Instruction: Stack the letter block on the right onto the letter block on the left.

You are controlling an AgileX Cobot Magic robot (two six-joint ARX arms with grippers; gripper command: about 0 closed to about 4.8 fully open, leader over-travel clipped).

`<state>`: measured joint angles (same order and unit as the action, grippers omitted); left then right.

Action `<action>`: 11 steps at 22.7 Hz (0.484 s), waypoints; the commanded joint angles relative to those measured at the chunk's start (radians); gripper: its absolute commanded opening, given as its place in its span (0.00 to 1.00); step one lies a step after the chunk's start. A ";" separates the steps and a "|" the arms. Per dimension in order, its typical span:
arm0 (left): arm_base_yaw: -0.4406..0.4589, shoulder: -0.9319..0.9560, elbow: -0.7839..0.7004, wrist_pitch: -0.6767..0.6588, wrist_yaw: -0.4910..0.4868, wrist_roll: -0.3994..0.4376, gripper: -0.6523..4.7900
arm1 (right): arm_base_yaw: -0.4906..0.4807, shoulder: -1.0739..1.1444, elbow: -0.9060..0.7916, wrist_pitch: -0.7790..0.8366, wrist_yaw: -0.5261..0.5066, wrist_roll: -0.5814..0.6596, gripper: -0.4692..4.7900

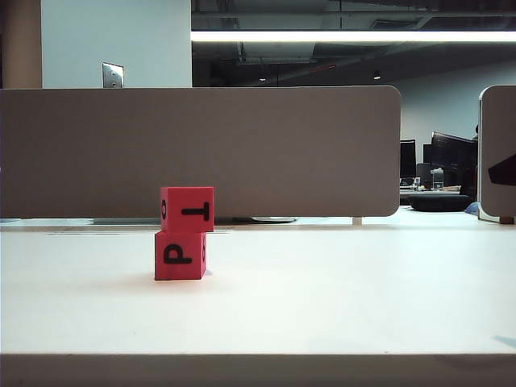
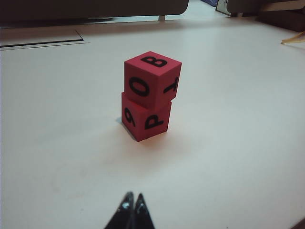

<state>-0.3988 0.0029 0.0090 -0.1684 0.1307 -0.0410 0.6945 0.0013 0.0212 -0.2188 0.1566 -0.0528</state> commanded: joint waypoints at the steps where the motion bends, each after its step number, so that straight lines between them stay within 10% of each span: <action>1: -0.001 0.000 -0.001 0.005 0.004 0.004 0.11 | 0.000 -0.002 -0.001 0.010 -0.001 -0.003 0.08; 11: -0.001 0.000 -0.001 0.005 0.005 0.004 0.11 | -0.074 -0.003 -0.001 0.164 -0.003 0.195 0.08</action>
<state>-0.3992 0.0029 0.0086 -0.1684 0.1310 -0.0410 0.6388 0.0013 0.0139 -0.1627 0.1535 0.0460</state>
